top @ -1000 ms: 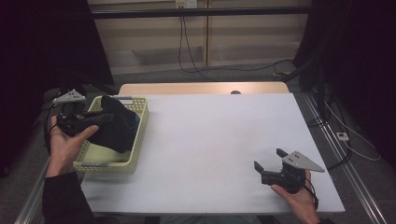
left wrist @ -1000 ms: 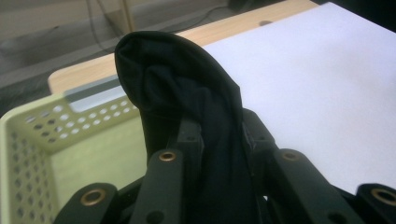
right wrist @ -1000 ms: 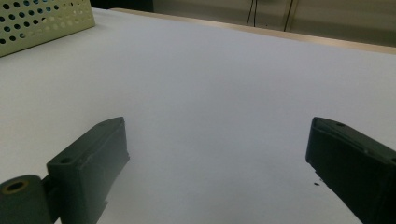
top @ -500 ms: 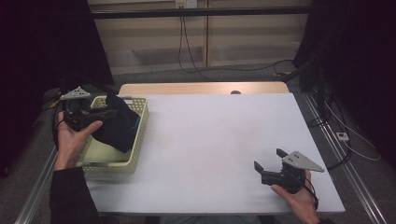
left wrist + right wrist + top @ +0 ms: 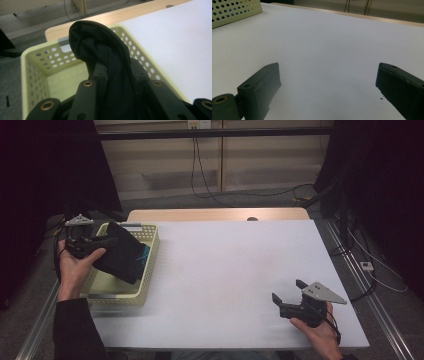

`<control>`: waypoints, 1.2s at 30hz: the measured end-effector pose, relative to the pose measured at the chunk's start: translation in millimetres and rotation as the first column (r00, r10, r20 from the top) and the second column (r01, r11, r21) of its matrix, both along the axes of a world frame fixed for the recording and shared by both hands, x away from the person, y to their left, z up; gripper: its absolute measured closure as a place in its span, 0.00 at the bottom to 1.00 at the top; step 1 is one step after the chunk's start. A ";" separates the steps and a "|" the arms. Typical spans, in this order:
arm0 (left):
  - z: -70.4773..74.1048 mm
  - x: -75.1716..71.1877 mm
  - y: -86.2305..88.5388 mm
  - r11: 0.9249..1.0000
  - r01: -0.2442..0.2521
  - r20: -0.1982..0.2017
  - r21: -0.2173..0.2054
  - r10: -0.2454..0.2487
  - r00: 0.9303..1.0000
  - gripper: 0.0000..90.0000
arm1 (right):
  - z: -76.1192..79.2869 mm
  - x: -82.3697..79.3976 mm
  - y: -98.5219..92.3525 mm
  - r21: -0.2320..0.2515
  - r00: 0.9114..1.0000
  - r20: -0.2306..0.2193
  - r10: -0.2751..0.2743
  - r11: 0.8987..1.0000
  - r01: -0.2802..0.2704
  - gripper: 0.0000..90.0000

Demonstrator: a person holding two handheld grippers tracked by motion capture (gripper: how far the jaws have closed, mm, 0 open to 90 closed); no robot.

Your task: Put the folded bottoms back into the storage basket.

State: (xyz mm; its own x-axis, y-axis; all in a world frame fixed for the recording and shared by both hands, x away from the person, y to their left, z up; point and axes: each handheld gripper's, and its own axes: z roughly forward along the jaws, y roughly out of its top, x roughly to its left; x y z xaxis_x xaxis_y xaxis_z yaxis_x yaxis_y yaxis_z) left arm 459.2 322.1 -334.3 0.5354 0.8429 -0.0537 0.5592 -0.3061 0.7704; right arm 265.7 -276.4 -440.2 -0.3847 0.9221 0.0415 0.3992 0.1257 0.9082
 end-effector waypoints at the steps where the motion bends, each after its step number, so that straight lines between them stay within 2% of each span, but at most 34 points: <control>1: -0.9 0.1 1.5 1.000 -0.008 -0.003 0.003 0.008 1.000 0.79 | 0.0 0.0 0.0 0.000 1.000 0.000 0.000 1.000 0.000 0.06; 7: -9.9 2.7 15.9 0.999 -0.052 -0.032 0.016 0.053 0.998 0.79 | 0.0 0.1 0.0 0.002 1.000 0.000 0.001 1.000 -0.001 0.06; 12: -17.9 5.6 24.0 0.995 -0.085 -0.061 0.043 0.087 0.994 0.78 | 0.1 0.0 0.0 0.001 1.000 0.000 0.001 1.000 -0.001 0.06; 17: -25.4 9.9 24.0 0.993 -0.117 -0.071 0.033 0.119 0.990 0.79 | -0.1 0.3 0.1 0.001 1.000 -0.002 0.000 1.000 0.000 0.06; 18: -27.2 11.2 21.7 0.993 -0.117 -0.058 0.028 0.119 0.991 0.79 | -0.2 0.5 0.0 -0.001 1.000 -0.001 0.001 1.000 -0.001 0.06; 21: -28.8 14.9 16.1 0.994 -0.106 -0.059 0.034 0.108 0.992 0.80 | -0.2 0.9 0.2 0.001 1.000 -0.001 0.001 1.000 -0.001 0.06; 23: -29.2 17.3 12.1 0.995 -0.091 -0.045 0.041 0.093 0.995 0.80 | -0.2 1.1 0.3 -0.001 1.000 -0.003 0.001 1.000 -0.001 0.06; 25: -29.9 18.8 8.5 0.997 -0.072 -0.035 0.030 0.073 0.997 0.80 | -0.2 1.0 0.2 0.000 1.000 -0.002 0.003 1.000 -0.003 0.06; 30: -29.8 21.3 4.7 0.999 -0.026 -0.014 -0.030 0.025 1.000 0.80 | -0.3 1.3 0.2 0.001 1.000 -0.003 0.002 1.000 -0.002 0.06; 32: -29.9 21.9 4.6 0.997 0.003 0.008 -0.075 -0.002 1.000 0.80 | -0.4 1.5 0.5 0.000 1.000 -0.004 0.001 1.000 -0.001 0.06; 34: -30.9 22.6 4.9 0.996 0.020 0.016 -0.086 -0.018 1.000 0.80 | -0.3 1.5 0.6 0.001 1.000 -0.005 0.000 1.000 0.000 0.06; 36: -32.4 23.8 5.8 0.998 -0.001 -0.006 -0.055 0.001 1.000 0.79 | -0.3 1.5 0.6 0.000 1.000 -0.005 0.000 1.000 0.000 0.06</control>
